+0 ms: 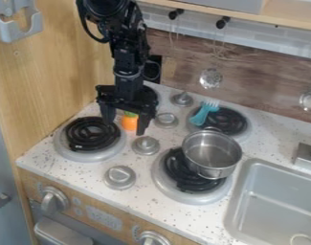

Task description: Placing the silver pan at the left side of the burner

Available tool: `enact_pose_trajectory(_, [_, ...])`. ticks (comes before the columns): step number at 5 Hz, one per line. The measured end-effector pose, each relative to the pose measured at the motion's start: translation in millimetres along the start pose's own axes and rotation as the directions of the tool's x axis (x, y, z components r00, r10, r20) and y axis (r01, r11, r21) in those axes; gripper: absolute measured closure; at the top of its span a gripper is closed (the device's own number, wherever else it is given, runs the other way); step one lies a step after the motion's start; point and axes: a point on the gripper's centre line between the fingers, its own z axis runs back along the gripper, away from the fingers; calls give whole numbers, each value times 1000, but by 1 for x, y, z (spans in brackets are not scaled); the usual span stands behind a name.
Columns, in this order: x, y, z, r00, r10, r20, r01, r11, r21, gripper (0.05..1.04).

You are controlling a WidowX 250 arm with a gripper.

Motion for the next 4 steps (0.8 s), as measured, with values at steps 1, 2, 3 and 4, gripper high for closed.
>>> enact_pose_trajectory(1, [-7,-1,-10,999,1,-32,-1,1000,-3,84])
enact_pose_trajectory(2, [-9,-22,-13,998,-60,-29,60,998,-11,84])
enact_pose_trajectory(3, [-5,-76,9,982,-182,39,184,982,-48,84])
enact_pose_trajectory(4, [-9,-115,24,966,-251,68,257,962,-93,84])
